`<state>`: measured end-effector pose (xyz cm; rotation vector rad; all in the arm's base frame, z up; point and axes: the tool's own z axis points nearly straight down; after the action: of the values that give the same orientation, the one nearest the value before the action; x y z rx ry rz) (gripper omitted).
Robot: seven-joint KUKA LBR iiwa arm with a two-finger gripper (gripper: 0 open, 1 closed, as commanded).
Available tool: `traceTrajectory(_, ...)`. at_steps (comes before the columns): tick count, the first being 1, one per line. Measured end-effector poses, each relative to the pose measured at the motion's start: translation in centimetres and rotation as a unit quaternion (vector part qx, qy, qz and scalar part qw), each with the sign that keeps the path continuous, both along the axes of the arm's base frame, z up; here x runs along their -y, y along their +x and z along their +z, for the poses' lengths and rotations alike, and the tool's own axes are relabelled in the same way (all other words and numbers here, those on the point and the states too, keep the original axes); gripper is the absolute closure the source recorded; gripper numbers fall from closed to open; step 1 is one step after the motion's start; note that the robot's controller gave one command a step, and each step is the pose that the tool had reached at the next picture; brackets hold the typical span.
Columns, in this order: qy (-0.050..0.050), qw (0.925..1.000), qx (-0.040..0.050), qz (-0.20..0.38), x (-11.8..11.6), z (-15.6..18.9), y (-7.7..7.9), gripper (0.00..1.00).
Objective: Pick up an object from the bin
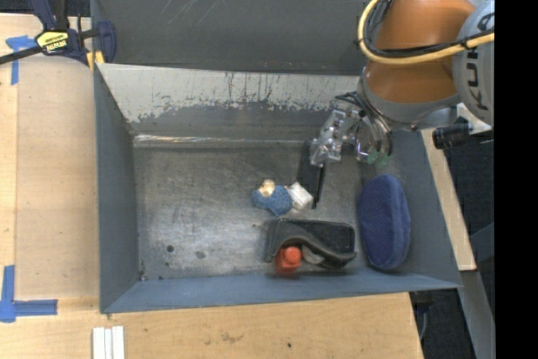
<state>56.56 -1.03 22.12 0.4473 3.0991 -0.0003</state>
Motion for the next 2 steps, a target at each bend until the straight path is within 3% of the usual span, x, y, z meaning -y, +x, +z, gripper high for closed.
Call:
traceTrajectory(1, 0.0, 1.0, -0.0035, 0.002, -0.2, -0.4, -0.1, 0.0)
traceTrajectory(2, -0.002, 0.9804, 0.0045, 0.197, -1.7, -10.2, -1.4, 0.0)
